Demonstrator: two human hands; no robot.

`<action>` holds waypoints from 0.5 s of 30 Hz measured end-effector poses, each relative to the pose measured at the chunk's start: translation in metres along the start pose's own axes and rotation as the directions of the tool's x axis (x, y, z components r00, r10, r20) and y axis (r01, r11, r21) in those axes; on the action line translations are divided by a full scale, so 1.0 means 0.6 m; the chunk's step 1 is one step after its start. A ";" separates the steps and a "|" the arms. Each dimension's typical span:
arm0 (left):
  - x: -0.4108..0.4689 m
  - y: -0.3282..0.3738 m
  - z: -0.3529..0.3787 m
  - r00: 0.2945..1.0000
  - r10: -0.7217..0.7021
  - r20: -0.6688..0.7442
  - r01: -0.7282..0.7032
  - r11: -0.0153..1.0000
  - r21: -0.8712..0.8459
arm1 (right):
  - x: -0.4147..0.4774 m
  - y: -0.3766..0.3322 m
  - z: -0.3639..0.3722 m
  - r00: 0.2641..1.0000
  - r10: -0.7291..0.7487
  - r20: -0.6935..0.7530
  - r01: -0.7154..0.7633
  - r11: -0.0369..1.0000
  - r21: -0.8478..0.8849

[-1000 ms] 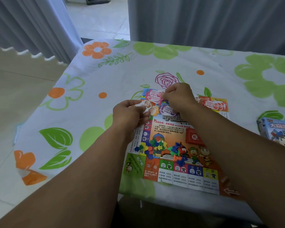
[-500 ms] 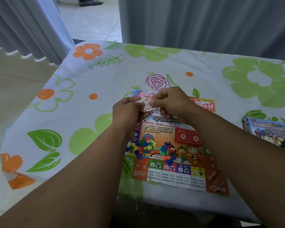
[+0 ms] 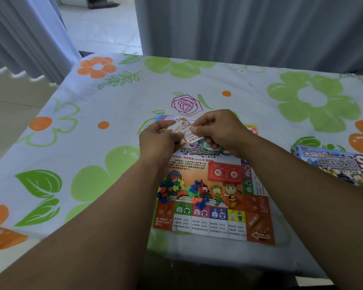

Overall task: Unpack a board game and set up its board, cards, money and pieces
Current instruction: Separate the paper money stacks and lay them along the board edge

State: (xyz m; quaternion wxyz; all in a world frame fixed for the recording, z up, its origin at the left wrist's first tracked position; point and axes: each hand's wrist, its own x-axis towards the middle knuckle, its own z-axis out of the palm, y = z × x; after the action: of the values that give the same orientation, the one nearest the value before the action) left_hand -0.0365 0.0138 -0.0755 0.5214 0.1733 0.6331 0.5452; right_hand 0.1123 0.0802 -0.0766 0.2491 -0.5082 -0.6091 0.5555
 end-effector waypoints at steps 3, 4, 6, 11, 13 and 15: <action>-0.001 0.001 0.007 1.000 -0.009 -0.011 0.009 1.000 -0.022 | -0.001 0.002 -0.005 1.000 -0.003 -0.011 0.003 1.000 -0.003; -0.001 0.001 0.009 1.000 -0.011 -0.015 0.011 1.000 -0.029 | -0.001 0.002 -0.006 1.000 -0.005 -0.013 0.005 1.000 -0.002; 0.001 -0.001 0.012 1.000 0.002 -0.021 -0.002 1.000 -0.017 | 0.000 0.005 -0.008 1.000 -0.007 -0.014 0.007 1.000 -0.004; 0.000 -0.003 0.015 0.999 0.049 -0.017 -0.049 0.999 -0.002 | 0.000 0.007 -0.011 1.000 -0.004 -0.018 0.004 1.000 0.001; -0.002 -0.002 0.017 0.999 0.053 -0.013 -0.053 0.999 -0.005 | -0.001 0.007 -0.013 1.000 0.011 -0.021 -0.010 1.000 0.017; -0.004 -0.002 0.019 0.999 0.043 -0.004 -0.043 0.999 -0.010 | -0.003 0.008 -0.016 1.000 0.017 -0.017 -0.016 1.000 0.017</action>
State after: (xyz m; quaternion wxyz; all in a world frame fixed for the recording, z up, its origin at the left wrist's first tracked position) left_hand -0.0257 0.0172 -0.0740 0.5093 0.1831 0.6275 0.5598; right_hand 0.1229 0.0818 -0.0781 0.2540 -0.5159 -0.5981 0.5583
